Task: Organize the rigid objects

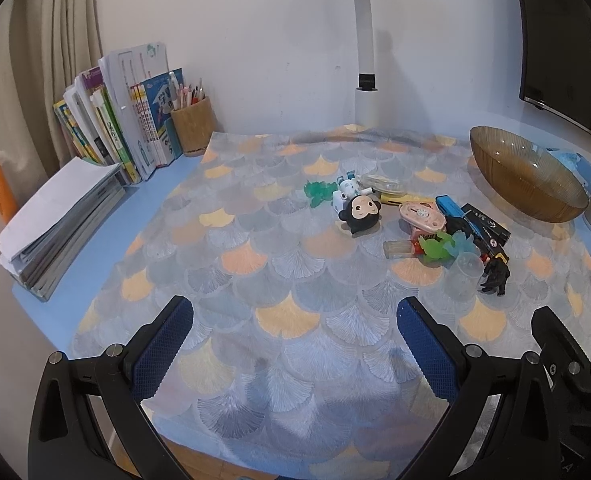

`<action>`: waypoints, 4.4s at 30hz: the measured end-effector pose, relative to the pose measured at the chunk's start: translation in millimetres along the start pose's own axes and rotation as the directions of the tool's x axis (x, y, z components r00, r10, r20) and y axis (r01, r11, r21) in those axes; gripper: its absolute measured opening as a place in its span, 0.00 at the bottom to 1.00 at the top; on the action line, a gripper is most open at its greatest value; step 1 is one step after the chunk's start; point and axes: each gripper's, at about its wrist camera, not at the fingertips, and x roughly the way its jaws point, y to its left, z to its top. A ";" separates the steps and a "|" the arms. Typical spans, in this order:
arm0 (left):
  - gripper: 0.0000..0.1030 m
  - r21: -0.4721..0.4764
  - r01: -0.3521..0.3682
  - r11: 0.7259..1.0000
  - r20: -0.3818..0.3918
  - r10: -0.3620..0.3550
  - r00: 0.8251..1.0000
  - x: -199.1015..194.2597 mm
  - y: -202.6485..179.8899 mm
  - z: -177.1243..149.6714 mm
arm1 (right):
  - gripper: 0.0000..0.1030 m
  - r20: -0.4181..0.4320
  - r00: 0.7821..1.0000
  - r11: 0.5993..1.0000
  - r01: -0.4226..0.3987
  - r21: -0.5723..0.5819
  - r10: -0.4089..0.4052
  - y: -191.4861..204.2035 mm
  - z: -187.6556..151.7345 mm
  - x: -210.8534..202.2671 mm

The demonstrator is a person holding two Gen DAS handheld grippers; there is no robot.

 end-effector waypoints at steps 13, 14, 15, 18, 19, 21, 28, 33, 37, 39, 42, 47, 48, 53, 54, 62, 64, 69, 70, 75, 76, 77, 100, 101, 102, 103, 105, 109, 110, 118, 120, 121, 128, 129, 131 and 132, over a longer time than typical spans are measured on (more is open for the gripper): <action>0.99 -0.041 0.110 0.993 -0.056 -0.112 0.992 21.0 8.1 5.7 | 1.00 -0.008 0.999 0.994 -0.045 0.095 0.046 -22.1 3.9 17.5; 0.99 -0.055 0.123 0.991 -0.068 -0.127 0.990 25.7 9.6 7.3 | 1.00 -0.024 0.999 0.994 -0.040 0.104 0.043 -25.8 5.0 22.7; 0.99 -0.071 0.134 0.988 -0.079 -0.139 0.987 30.0 11.9 9.3 | 1.00 -0.037 0.998 0.992 -0.043 0.119 0.048 -29.9 6.3 28.6; 0.99 -0.114 0.160 0.981 -0.102 -0.171 0.980 45.4 18.2 19.6 | 1.00 -0.063 0.994 0.987 -0.083 0.141 0.092 -39.0 11.2 44.0; 0.99 -0.122 0.173 0.977 -0.110 -0.186 0.976 50.8 19.7 24.1 | 1.00 -0.071 0.992 0.986 -0.096 0.137 0.106 -41.6 12.6 48.9; 0.99 -0.134 0.212 0.968 -0.124 -0.229 0.966 60.9 21.9 32.7 | 1.00 -0.092 0.983 0.976 -0.140 0.169 0.157 -48.2 16.0 61.7; 0.98 -0.184 0.271 0.945 -0.178 -0.303 0.936 110.0 17.0 59.4 | 0.85 -0.138 0.969 0.974 -0.186 0.126 0.203 -61.5 16.2 92.9; 0.92 -0.188 0.285 0.940 -0.218 -0.323 0.921 142.8 -5.2 67.9 | 0.76 -0.189 0.942 0.959 -0.258 0.120 0.277 -60.3 10.4 113.5; 0.83 -0.139 0.257 0.956 -0.215 -0.282 0.935 155.0 -24.7 71.7 | 0.64 -0.235 0.930 0.960 -0.269 0.080 0.281 -51.4 9.6 130.0; 0.82 -0.112 0.242 0.964 -0.209 -0.261 0.942 158.9 -31.9 74.0 | 0.64 -0.262 0.924 0.961 -0.268 0.073 0.277 -50.2 8.1 137.6; 0.81 -0.109 0.240 0.965 -0.203 -0.258 0.945 163.8 -34.7 77.1 | 0.60 -0.272 0.908 0.948 -0.303 0.095 0.317 -48.7 6.2 145.9; 0.73 -0.105 0.239 0.965 -0.207 -0.256 0.944 171.2 -36.6 79.3 | 0.58 -0.268 0.909 0.948 -0.311 0.068 0.318 -40.0 5.9 150.5; 0.65 -0.104 0.241 0.965 -0.208 -0.258 0.944 172.9 -37.5 79.9 | 0.58 -0.266 0.912 0.950 -0.308 0.059 0.312 -38.7 5.4 149.8; 0.42 -0.106 0.271 0.957 -0.210 -0.288 0.935 170.7 -37.0 78.9 | 0.46 -0.259 0.905 0.941 -0.336 0.052 0.337 -35.7 5.7 144.3; 0.42 -0.109 0.278 0.954 -0.207 -0.295 0.933 167.8 -35.2 78.1 | 0.46 -0.249 0.909 0.942 -0.333 0.046 0.333 -36.9 5.9 140.7; 0.35 -0.169 0.325 0.930 -0.134 -0.348 0.928 118.7 -4.5 58.7 | 0.24 -0.190 0.911 0.929 -0.368 0.030 0.367 -67.6 10.3 100.8; 0.24 -0.167 0.334 0.928 -0.133 -0.357 0.925 109.0 -1.9 48.9 | 0.24 -0.211 0.894 0.918 -0.393 0.051 0.394 -72.7 3.7 100.9; 0.25 -0.164 0.354 0.921 -0.150 -0.378 0.914 100.2 2.2 28.3 | 0.30 -0.253 0.876 0.911 -0.384 0.149 0.411 -85.2 -10.4 110.4; 0.30 -0.172 0.354 0.919 -0.152 -0.380 0.912 100.1 4.9 25.8 | 0.41 -0.253 0.871 0.905 -0.389 0.171 0.422 -86.9 -9.9 113.0; 0.57 -0.238 0.375 0.896 -0.165 -0.417 0.894 105.0 27.5 16.0 | 0.66 -0.224 0.882 0.910 -0.392 0.136 0.414 -74.7 1.6 122.3; 0.58 -0.243 0.379 0.893 -0.163 -0.423 0.891 105.0 30.8 14.4 | 0.66 -0.228 0.882 0.911 -0.393 0.127 0.412 -70.4 3.7 126.4; 0.59 -0.243 0.388 0.889 -0.168 -0.432 0.886 105.4 32.0 13.3 | 0.66 -0.234 0.885 0.915 -0.386 0.118 0.404 -66.7 4.7 130.2; 0.39 -0.039 0.455 0.890 -0.105 -0.457 0.883 72.4 -30.5 55.2 | 0.32 -0.114 0.927 0.932 -0.346 0.110 0.358 -111.5 14.0 87.2; 0.39 -0.028 0.468 0.883 -0.081 -0.468 0.880 64.8 -36.0 63.2 | 0.32 -0.094 0.933 0.935 -0.337 0.108 0.347 -116.1 19.3 82.5; 0.39 -0.020 0.481 0.876 -0.062 -0.481 0.874 58.8 -40.8 70.6 | 0.32 -0.064 0.942 0.941 -0.323 0.106 0.330 -124.6 27.3 75.4; 0.39 -0.012 0.493 0.870 -0.043 -0.493 0.869 52.5 -45.2 78.3 | 0.32 -0.045 0.947 0.944 -0.313 0.106 0.319 -131.9 33.2 70.9; 0.39 0.004 0.518 0.856 -0.011 -0.518 0.856 41.2 -54.7 95.1 | 0.32 -0.002 0.960 0.954 -0.279 0.107 0.281 -147.1 45.5 60.5; 0.39 0.054 0.592 0.804 0.050 -0.594 0.803 17.2 -85.9 139.2 | 0.32 0.055 0.978 0.970 -0.207 0.129 0.202 -175.4 69.8 50.5; 0.39 0.077 0.612 0.787 0.062 -0.616 0.785 11.7 -99.0 150.8 | 0.32 0.065 0.982 0.973 -0.185 0.140 0.178 -183.0 76.0 50.3; 0.39 0.078 0.698 0.712 -0.075 -0.694 0.716 58.4 -210.9 173.1 | 0.32 -0.026 0.990 0.964 -0.130 0.232 0.139 -226.8 103.0 104.7; 0.39 0.095 0.677 0.730 -0.103 -0.670 0.736 81.8 -236.3 162.3 | 0.32 -0.078 0.985 0.961 -0.128 0.247 0.151 -231.9 99.9 124.6; 0.39 0.100 0.673 0.733 -0.121 -0.662 0.740 88.0 -243.6 157.4 | 0.32 -0.086 0.985 0.961 -0.127 0.245 0.153 -234.9 98.6 128.5; 0.39 0.114 0.668 0.736 -0.199 -0.642 0.741 111.1 -277.1 136.8 | 0.32 -0.151 0.978 0.966 -0.105 0.236 0.143 -239.9 84.0 151.3; 0.40 0.120 0.667 0.735 -0.206 -0.639 0.741 111.9 -279.3 135.7 | 0.31 -0.158 0.977 0.966 -0.101 0.237 0.141 -240.4 82.4 152.7; 0.49 0.131 0.668 0.733 -0.200 -0.640 0.742 108.6 -280.4 136.6 | 0.33 -0.172 0.976 0.966 -0.093 0.243 0.137 -243.0 80.5 152.2; 0.62 0.128 0.665 0.736 -0.194 -0.639 0.744 103.9 -274.6 138.6 | 0.40 -0.171 0.976 0.963 -0.088 0.253 0.135 -246.0 80.6 150.2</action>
